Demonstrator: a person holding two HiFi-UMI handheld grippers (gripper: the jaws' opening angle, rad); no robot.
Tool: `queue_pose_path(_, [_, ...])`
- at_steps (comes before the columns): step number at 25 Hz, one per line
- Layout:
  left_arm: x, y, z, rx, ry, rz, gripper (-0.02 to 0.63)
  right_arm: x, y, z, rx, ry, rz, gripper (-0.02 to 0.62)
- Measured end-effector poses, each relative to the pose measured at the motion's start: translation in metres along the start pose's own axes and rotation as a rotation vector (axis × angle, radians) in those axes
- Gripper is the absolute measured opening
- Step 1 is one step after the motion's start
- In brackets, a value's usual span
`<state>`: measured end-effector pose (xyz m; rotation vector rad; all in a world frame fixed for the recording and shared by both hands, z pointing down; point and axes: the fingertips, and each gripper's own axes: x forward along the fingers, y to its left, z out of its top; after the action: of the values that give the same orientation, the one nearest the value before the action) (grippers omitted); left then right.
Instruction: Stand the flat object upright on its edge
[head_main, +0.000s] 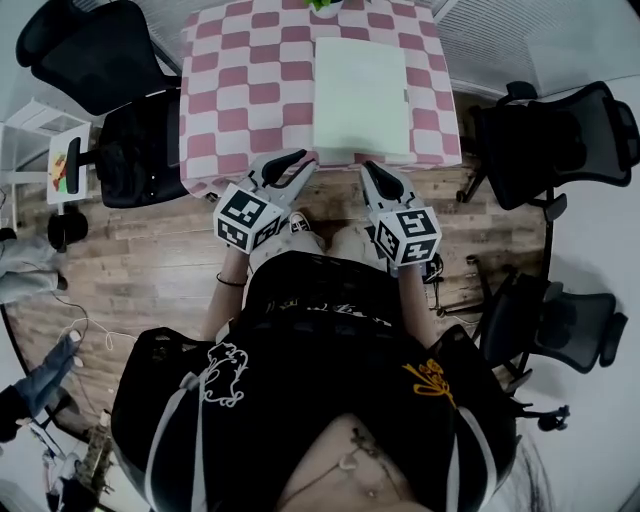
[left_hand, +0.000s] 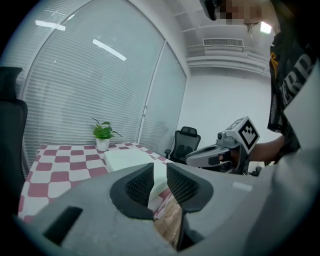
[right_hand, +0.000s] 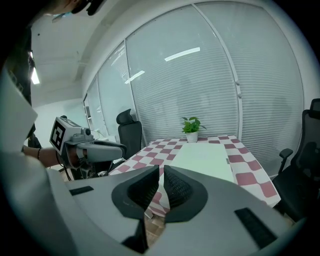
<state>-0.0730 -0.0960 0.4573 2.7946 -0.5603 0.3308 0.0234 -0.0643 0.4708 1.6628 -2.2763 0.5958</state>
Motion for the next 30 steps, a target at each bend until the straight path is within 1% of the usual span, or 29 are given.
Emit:
queue_pose_path(5, [0.012, 0.008, -0.003, -0.008, 0.022, -0.018, 0.089, 0.004, -0.021, 0.004, 0.021, -0.005, -0.037, 0.034])
queue_pose_path(11, [0.025, 0.019, 0.001, -0.027, 0.028, -0.005, 0.090, 0.018, -0.063, 0.015, 0.040, -0.027, -0.078, 0.034])
queue_pose_path(17, [0.031, 0.032, -0.001, -0.034, 0.046, 0.043, 0.091, 0.037, -0.099, 0.034, 0.047, -0.056, -0.089, 0.034])
queue_pose_path(20, [0.041, 0.041, 0.005, -0.051, 0.045, 0.060, 0.091, 0.045, -0.117, 0.041, 0.043, -0.051, -0.087, 0.034])
queue_pose_path(24, [0.063, 0.057, 0.007, -0.069, 0.063, 0.073, 0.093, 0.058, -0.145, 0.043, 0.075, -0.044, -0.085, 0.034])
queue_pose_path(26, [0.076, 0.065, 0.005, -0.075, 0.084, 0.073, 0.108, 0.065, -0.158, 0.042, 0.078, -0.028, -0.075, 0.035])
queue_pose_path(30, [0.104, 0.084, -0.002, -0.088, 0.139, 0.074, 0.179, 0.080, -0.185, 0.038, 0.066, 0.011, -0.054, 0.035])
